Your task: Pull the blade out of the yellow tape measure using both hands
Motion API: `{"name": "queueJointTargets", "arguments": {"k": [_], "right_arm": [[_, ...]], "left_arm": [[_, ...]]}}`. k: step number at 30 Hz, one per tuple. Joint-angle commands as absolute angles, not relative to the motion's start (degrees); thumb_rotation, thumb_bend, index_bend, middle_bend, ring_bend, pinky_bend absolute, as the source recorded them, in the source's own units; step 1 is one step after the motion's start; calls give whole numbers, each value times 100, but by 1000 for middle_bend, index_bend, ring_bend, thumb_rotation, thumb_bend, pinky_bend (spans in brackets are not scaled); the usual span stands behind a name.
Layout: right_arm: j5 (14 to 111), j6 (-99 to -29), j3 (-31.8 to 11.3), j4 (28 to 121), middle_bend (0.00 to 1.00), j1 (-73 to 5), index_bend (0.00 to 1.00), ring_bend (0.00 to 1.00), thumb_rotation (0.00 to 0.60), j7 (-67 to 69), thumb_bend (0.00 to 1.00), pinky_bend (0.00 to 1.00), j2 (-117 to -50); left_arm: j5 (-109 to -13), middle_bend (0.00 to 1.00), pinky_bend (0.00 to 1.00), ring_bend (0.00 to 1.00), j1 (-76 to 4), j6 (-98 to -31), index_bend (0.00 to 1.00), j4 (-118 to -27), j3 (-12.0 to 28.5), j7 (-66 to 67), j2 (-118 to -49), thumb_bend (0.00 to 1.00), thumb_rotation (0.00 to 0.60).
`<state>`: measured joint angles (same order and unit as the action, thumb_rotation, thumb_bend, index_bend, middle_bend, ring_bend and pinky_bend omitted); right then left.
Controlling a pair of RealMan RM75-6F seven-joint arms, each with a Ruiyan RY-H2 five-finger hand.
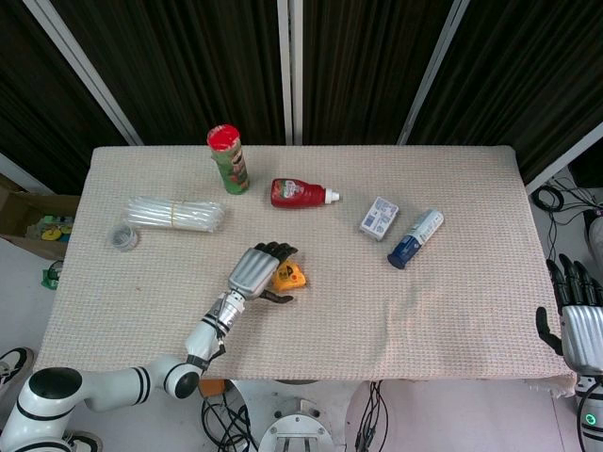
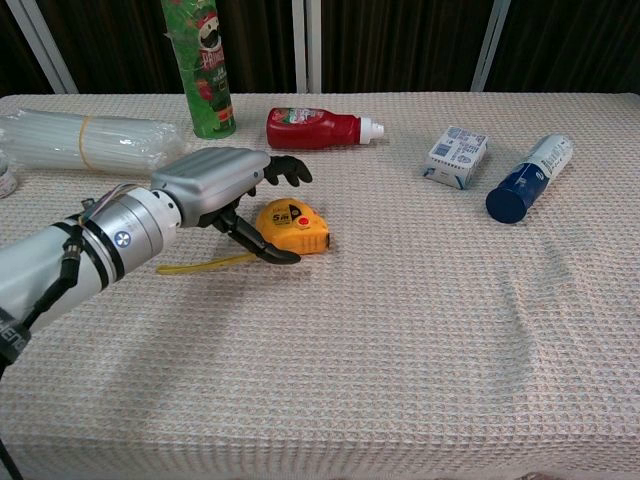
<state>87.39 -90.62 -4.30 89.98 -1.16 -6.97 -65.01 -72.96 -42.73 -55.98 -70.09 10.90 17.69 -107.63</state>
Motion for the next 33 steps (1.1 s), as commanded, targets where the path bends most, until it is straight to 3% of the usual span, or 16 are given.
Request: {"name": "queueJointTargets", "arguments": {"k": [1,10,22,28,30,33], "right_arm": [[8706,-9042,-437,8969,25,-114,0,0,600,-656,477,196,-6520],[8725,-9082,-417,8872,24,-77,0,0,600,-497,477,198,-6567],[8800,-9109,-353,8968,21,-28,0,0,600,-577,481,205,-6537],[8793,-9055,-371,9043,21,-64,0,0,600,-655,485,206,-6516],[8784,-9036,-374,9054,21,-71,0,0,600,-669,486,206,-6515],[8769,-9011,-373,9062,22,-77,0,0,600,-691,486,206,-6519]], "left_arm": [[-7275,194,315,193,-4286,-5582,196,-7006,1090,1788,-10758,0,376],[-7132,216,321,199,-4316,-5551,219,-7089,1103,1909,-10745,2,378],[-7159,334,471,308,-4346,-5681,329,-6878,1097,1867,-10905,62,382],[-7219,375,557,365,-4352,-5737,370,-6759,1090,1772,-10971,88,446],[-7221,385,588,389,-4359,-5714,385,-6745,1086,1737,-10976,92,512],[-7221,397,613,412,-4368,-5703,390,-6687,1091,1699,-11001,94,552]]}}
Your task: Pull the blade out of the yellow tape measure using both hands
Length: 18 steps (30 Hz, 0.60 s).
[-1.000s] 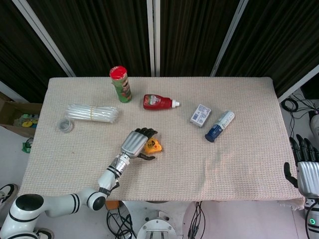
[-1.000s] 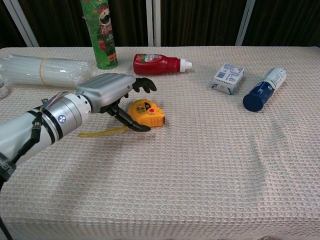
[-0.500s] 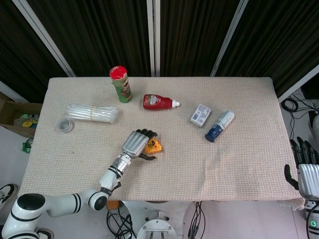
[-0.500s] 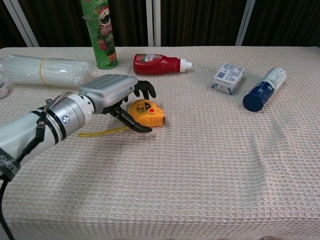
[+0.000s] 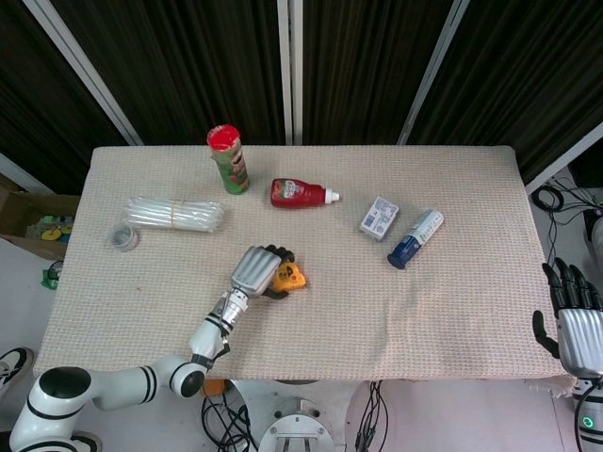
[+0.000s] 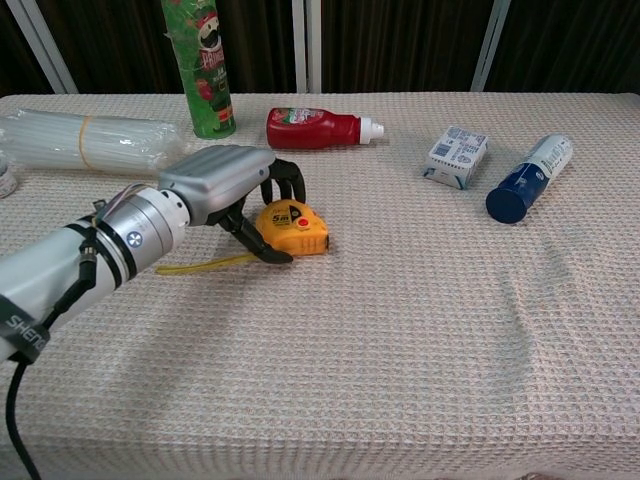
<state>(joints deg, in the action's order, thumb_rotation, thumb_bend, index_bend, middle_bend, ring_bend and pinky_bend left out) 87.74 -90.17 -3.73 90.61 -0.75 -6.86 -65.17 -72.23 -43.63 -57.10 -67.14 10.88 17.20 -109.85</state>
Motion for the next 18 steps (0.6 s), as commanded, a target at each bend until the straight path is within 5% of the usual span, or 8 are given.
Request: {"name": "queueJointTargets", "arguments": {"k": [1,4,18], "right_arm": [[8760,-9002,-372,9063,22,-77,0,0,600,-695,487,206,-6519],[8734,-8981,-372,9066,22,-75,0,0,600,-692,487,206,-6515],[8904,-9116,-392,9048,49,-91,0,0,600,-622,490,212,-6586]], "left_arm": [[-7211,400,618,417,-4371,-5691,391,-6669,1097,1676,-11012,95,561],[-7206,421,646,442,-4379,-5679,408,-6626,1118,1599,-11038,114,598],[-7243,594,792,607,-4313,-6123,595,-7088,1556,862,-10966,210,600]]}}
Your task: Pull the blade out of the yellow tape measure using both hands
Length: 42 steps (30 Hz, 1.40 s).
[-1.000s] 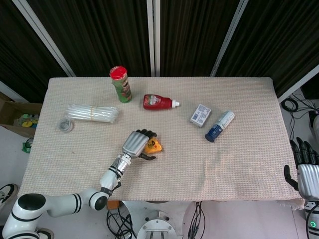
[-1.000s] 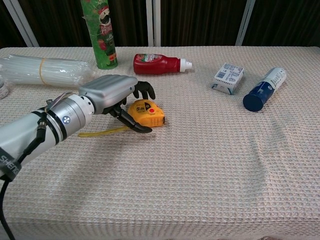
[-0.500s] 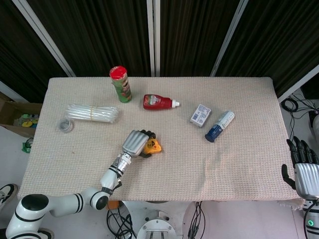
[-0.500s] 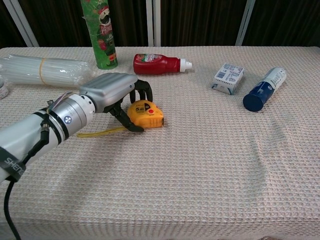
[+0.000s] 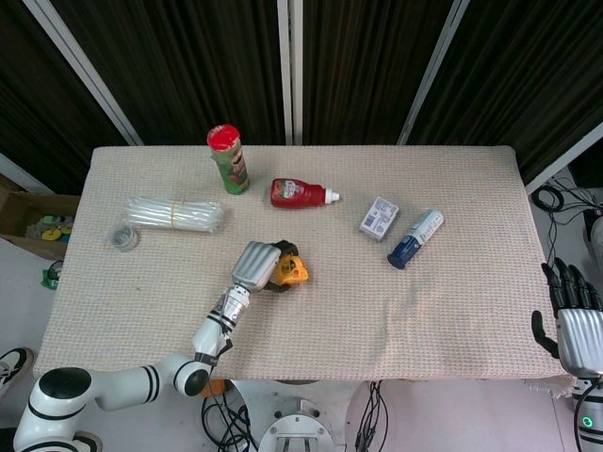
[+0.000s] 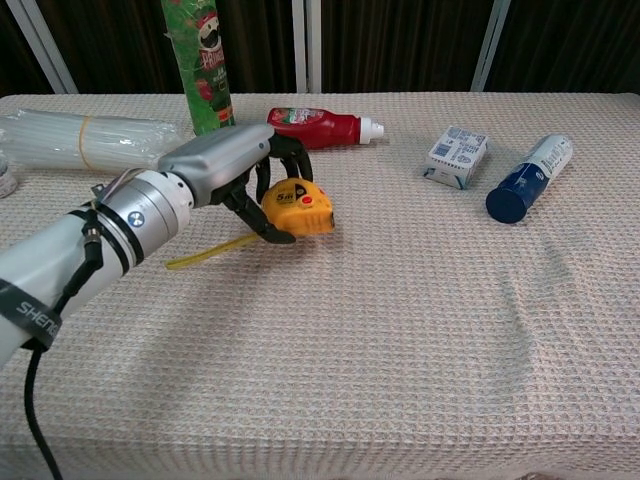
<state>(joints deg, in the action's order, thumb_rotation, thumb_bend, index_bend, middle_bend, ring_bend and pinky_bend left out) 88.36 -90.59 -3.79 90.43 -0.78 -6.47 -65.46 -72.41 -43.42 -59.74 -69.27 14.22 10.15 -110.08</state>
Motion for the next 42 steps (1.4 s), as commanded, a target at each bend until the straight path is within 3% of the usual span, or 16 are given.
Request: {"name": "queueJointTargets", "arguments": {"k": [1,8,16,21,31,42], "right_arm": [[8960,-9142,-398,9103,59,-109,0,0,600,-550,487,212,-6618],[9351,-9042,-528,10047,116,-440,0,22,600,47,337,230,-6823],[9135,-8457,-1107,10509,131,-1233,73,25,600,-1087,335,203,-7859],[8600,-8062,-1425,10609,130,-1666,219,21,600,-1349,327,3,-8496],[7776,-7727,-1774,10622,128,-2212,290,12,600,-1663,321,0,-9296],[7299,-7556,-1875,10678,129,-2523,334,11,600,-1879,230,0,-9553]], "left_arm": [[-7246,603,798,615,-4305,-6192,605,-7177,1617,788,-10958,213,600],[-7351,646,817,645,-4383,-6644,649,-7419,1921,608,-11173,221,600],[-7304,649,819,648,-4598,-6741,652,-7402,2164,466,-11512,224,600],[-7103,649,819,647,-4593,-6743,652,-7551,2312,187,-11657,224,600],[-6745,649,818,648,-4579,-6815,652,-7793,2565,98,-11793,232,600],[-6454,647,817,648,-4587,-6807,652,-8158,2752,101,-11795,238,600]]}}
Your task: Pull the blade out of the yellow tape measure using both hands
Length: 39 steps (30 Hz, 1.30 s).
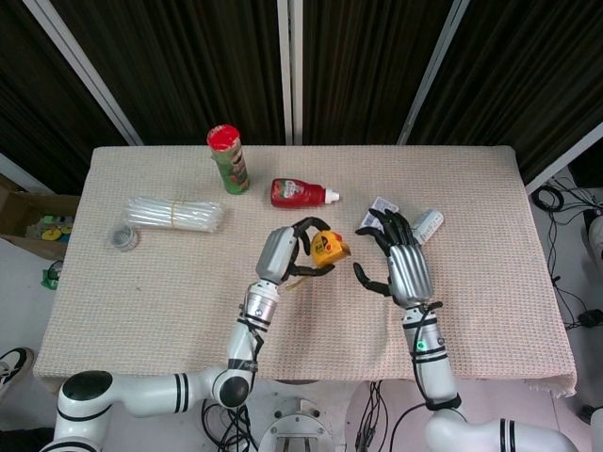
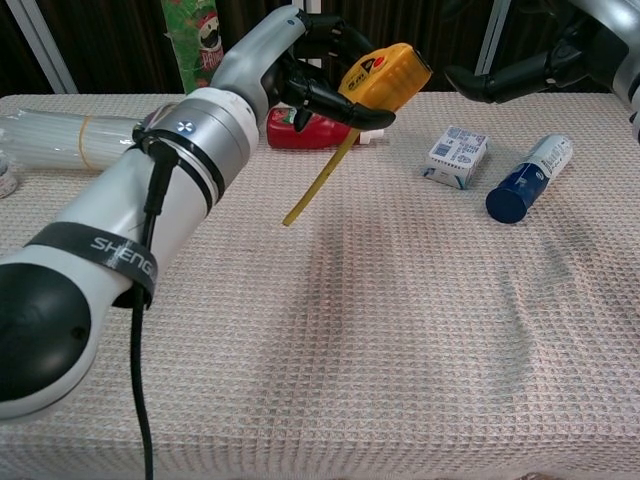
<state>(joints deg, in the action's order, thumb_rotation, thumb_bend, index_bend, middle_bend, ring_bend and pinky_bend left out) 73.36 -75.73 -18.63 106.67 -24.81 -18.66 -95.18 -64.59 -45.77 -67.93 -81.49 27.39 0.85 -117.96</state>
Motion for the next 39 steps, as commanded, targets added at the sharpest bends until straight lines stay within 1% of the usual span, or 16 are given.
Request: {"name": "queueJointTargets", "arguments": {"k": [1,5,9,18,20,26,39], "right_arm": [[7293,-7584,-1883,10669,130,-2539,334,11,600,-1877,218,0,-9582],[7247,-7664,-1922,10671,137,-2575,335,11,600,-1823,213,0,-9649],[7212,-7738,-1956,10664,146,-2641,369,11,600,-1903,214,0,-9721],[7110,-7831,-1987,10683,148,-2736,401,11,600,-2041,214,0,-9775],[7096,-7860,-1989,10689,151,-2739,413,11,600,-2030,222,0,-9773],[7047,-7886,-1967,10686,157,-2757,423,11,600,-2013,292,0,-9752],[6954,-7867,-1965,10638,157,-2877,425,11,600,-2005,294,0,-9801]], "left_arm": [[-6451,647,817,647,-4593,-6817,652,-8162,2761,108,-11792,238,600],[-6407,647,817,647,-4586,-6823,652,-8210,2764,121,-11770,238,600],[-6329,647,817,647,-4571,-6805,652,-8306,2774,87,-11758,239,600],[-6290,647,817,647,-4576,-6802,652,-8441,2775,80,-11715,242,600],[-6280,648,817,648,-4575,-6795,652,-8434,2767,62,-11711,243,600],[-6253,647,817,647,-4564,-6756,652,-8402,2752,-61,-11712,246,600],[-6253,647,814,647,-4559,-6776,652,-8476,2741,-94,-11668,250,600]]}}
